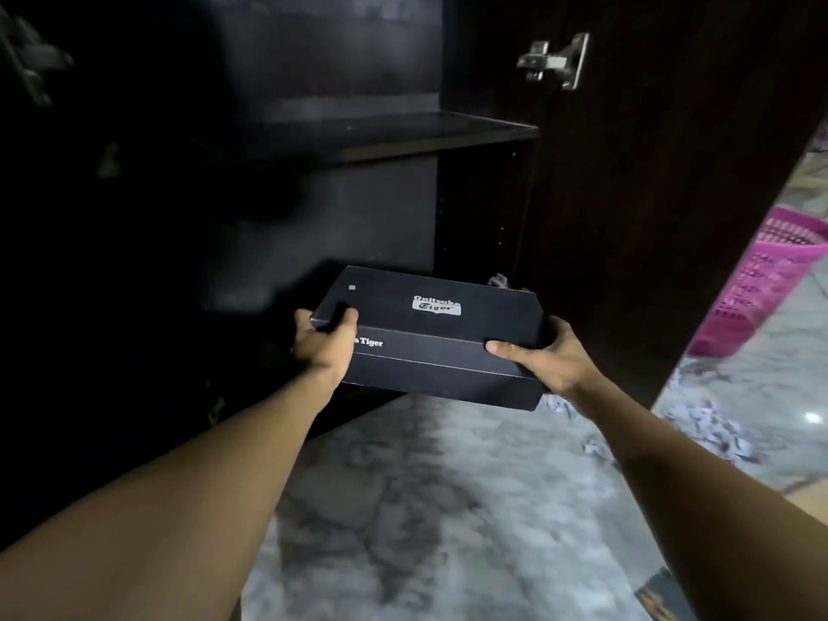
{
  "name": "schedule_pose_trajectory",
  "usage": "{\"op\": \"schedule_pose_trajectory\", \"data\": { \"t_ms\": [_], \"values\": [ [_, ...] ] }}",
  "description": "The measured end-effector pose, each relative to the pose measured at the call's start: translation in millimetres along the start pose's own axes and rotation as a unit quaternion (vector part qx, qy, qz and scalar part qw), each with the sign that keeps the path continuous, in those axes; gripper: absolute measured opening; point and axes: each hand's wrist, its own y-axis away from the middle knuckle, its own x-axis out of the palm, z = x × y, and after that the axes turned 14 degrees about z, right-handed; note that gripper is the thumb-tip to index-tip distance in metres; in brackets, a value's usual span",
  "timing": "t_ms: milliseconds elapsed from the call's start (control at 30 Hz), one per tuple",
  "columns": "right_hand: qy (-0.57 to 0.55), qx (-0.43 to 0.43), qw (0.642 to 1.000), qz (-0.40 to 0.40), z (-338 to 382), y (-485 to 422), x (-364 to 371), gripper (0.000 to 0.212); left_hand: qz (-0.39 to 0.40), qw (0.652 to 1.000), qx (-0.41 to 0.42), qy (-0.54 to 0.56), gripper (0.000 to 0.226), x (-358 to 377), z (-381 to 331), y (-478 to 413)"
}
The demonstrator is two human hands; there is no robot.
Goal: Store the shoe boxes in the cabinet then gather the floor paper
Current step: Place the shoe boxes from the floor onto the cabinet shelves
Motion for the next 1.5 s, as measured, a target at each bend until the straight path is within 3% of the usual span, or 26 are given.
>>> {"op": "schedule_pose_trajectory", "data": {
  "t_ms": [133, 267, 533, 700, 800, 900, 1000, 1133, 1200, 1400, 1500],
  "values": [
    [0.002, -0.005, 0.999, 0.047, -13, -24, 33, 0.108, -0.069, 0.997, -0.019, 0.028, 0.031, -20, 36, -1],
    [-0.013, 0.003, 0.995, 0.096, -23, -47, 63, 0.098, -0.085, 0.995, -0.030, 0.033, 0.037, -37, 62, -5],
    [-0.016, 0.012, 0.993, 0.118, -38, -95, 118, 0.090, -0.103, 0.993, -0.046, 0.032, 0.053, -62, 100, -25],
    [-0.029, 0.000, 0.995, 0.091, -46, -118, 146, 0.092, -0.066, 0.993, -0.094, 0.008, 0.067, -70, 125, -39],
    [-0.002, -0.008, 0.999, 0.037, -52, -127, 164, 0.092, -0.027, 0.989, -0.126, -0.070, 0.075, -70, 135, -46],
    [0.040, -0.008, 0.999, 0.009, -50, -135, 178, 0.094, -0.027, 0.981, -0.108, -0.158, 0.077, -67, 135, -44],
    [0.093, -0.016, 0.996, -0.006, -44, -132, 187, 0.093, -0.009, 0.954, -0.099, -0.282, 0.081, -57, 131, -33],
    [0.186, -0.048, 0.979, -0.069, -52, -108, 193, 0.083, 0.072, 0.853, -0.064, -0.513, 0.091, -44, 130, -19],
    [0.227, -0.073, 0.971, -0.037, -59, -103, 194, 0.073, 0.131, 0.817, -0.062, -0.559, 0.094, -43, 132, -18],
    [0.254, -0.077, 0.959, 0.095, -57, -124, 198, 0.074, 0.185, 0.789, -0.104, -0.577, 0.100, -54, 125, -51],
    [0.231, -0.080, 0.962, 0.125, -52, -139, 207, 0.072, 0.191, 0.799, -0.125, -0.557, 0.107, -57, 123, -71]
  ]
}}
